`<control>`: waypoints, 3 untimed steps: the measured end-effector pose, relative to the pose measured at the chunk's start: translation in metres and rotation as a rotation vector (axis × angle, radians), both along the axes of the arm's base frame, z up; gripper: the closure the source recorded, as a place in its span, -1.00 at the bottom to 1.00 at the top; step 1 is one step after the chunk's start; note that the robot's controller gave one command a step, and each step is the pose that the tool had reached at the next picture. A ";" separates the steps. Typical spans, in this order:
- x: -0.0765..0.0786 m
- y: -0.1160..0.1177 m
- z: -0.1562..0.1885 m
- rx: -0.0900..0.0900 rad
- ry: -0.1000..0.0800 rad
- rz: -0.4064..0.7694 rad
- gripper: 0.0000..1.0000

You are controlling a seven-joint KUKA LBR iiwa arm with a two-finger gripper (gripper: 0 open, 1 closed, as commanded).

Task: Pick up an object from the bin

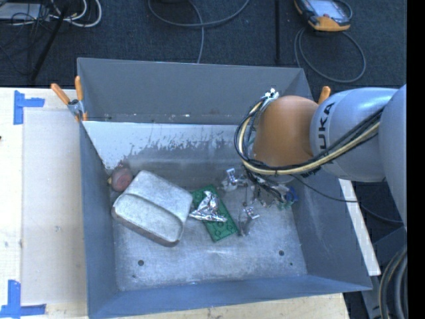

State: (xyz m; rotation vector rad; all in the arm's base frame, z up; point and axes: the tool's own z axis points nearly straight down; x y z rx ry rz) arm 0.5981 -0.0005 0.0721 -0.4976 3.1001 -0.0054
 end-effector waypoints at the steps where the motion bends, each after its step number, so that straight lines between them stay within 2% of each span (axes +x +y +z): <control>1: -0.025 0.045 0.001 0.001 -0.004 0.228 -1.00; 2: -0.075 0.083 -0.001 0.001 -0.001 0.615 -1.00; 3: -0.116 0.093 0.000 -0.001 -0.012 0.718 -1.00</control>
Offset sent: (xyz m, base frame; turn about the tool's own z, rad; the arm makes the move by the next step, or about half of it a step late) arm -0.0279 0.0450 -0.0021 -0.2297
